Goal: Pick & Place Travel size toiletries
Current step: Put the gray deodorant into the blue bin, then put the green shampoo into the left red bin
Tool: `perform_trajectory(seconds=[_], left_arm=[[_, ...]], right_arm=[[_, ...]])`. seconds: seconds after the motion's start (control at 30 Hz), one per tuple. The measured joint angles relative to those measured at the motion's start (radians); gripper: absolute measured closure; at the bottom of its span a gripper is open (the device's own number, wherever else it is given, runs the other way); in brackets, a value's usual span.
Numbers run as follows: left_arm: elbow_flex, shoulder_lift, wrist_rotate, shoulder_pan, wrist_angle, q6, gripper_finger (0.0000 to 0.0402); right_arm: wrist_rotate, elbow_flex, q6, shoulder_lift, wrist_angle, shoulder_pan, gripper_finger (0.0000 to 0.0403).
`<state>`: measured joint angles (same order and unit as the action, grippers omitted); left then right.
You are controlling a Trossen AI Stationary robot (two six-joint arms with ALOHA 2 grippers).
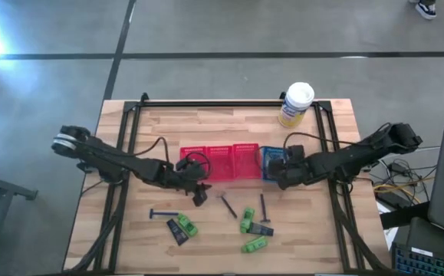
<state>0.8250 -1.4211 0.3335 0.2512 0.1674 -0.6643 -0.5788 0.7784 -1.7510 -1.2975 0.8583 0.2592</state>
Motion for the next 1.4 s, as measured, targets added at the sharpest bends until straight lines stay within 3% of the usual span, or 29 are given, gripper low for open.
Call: perform_trajectory(seconds=[0.3, 0.77, 1.03, 1.23, 1.4], left_arm=[[-0.025, 0.0, 0.002, 0.0, -0.055, -0.022, 0.0216], [-0.029, -0.001, -0.008, -0.001, -0.063, -0.013, 0.0216], [-0.029, -0.001, -0.158, 0.02, -0.039, -0.037, 0.0216], [-0.029, -0.001, -0.162, 0.071, 0.055, -0.076, 0.0216], [-0.029, -0.001, -0.178, 0.119, 0.097, -0.142, 0.0216]], right_arm=[[0.003, 0.0, -0.002, 0.006, 0.003, -0.001, 0.0173], [0.018, 0.0, 0.03, 0.009, 0.005, -0.002, 0.0067], [0.127, 0.036, 0.188, 0.033, 0.001, 0.003, 0.0035], [0.267, 0.093, 0.403, 0.035, -0.031, 0.009, 0.0035], [0.41, 0.103, 0.548, 0.035, -0.176, 0.021, 0.0035]])
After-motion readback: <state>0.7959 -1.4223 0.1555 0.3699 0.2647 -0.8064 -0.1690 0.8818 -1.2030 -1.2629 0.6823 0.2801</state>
